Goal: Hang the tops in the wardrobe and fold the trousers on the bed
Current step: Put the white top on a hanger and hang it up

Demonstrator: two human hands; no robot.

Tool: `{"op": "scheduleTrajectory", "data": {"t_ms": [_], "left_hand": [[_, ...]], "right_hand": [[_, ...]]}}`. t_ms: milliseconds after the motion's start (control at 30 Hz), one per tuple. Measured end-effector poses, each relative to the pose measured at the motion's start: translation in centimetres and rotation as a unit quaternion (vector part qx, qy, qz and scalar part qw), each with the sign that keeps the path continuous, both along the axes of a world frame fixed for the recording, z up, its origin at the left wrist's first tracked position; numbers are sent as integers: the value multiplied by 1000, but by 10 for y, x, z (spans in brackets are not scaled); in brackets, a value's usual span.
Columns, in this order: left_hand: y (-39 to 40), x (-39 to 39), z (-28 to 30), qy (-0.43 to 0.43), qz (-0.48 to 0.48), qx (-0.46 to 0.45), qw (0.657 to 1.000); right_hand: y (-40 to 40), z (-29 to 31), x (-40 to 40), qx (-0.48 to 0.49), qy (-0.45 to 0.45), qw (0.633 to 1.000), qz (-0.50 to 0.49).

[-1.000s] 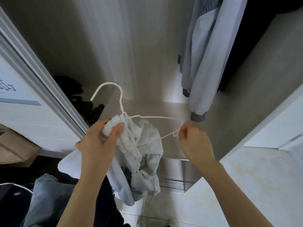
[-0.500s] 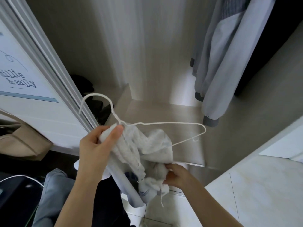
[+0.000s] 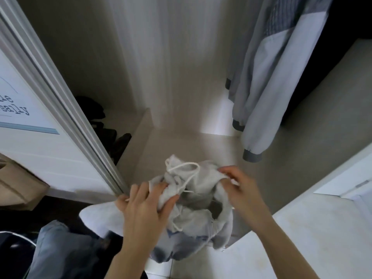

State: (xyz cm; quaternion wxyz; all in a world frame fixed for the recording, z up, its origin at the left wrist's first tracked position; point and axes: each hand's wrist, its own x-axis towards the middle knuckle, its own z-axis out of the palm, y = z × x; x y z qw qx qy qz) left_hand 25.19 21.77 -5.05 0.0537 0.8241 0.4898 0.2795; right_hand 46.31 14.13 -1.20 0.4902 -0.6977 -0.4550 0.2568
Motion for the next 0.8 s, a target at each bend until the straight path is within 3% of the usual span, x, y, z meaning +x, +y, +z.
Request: {"op": "scheduleTrajectory", "data": {"t_ms": [100,200,267,367,433,500,600,667,733,800], "left_hand": [[-1,10,-10,-42,-25,62,997],[4,2,-6,-123,-11,63,990],[7,4,-1,-163,-8,57,985],[10,9,-2,-145,-23,83,986],[12,6,-6,-141,-15,86,986],[12,2,-9,-146,-9,79,986],[10,-1,-10,-140,-12,72,987],[8,-1,-10,-137,-11,71,988],[8,-2,-11,-145,-9,69,987],[8,-3,-11,-153,-13,65,986]], "right_hand": [[-13,6,-35,12,-129,969,210],[-13,-6,-1,61,-258,955,133],[-10,-17,14,43,-294,950,94],[-7,-22,0,20,-218,969,112],[-10,-19,-12,27,-103,988,111],[-10,-28,-13,6,17,999,31],[-7,-49,2,-138,18,988,-63],[-8,-58,11,-272,-58,960,-19],[-12,-58,14,-401,-173,897,60],[-17,-61,15,-447,-248,854,99]]}}
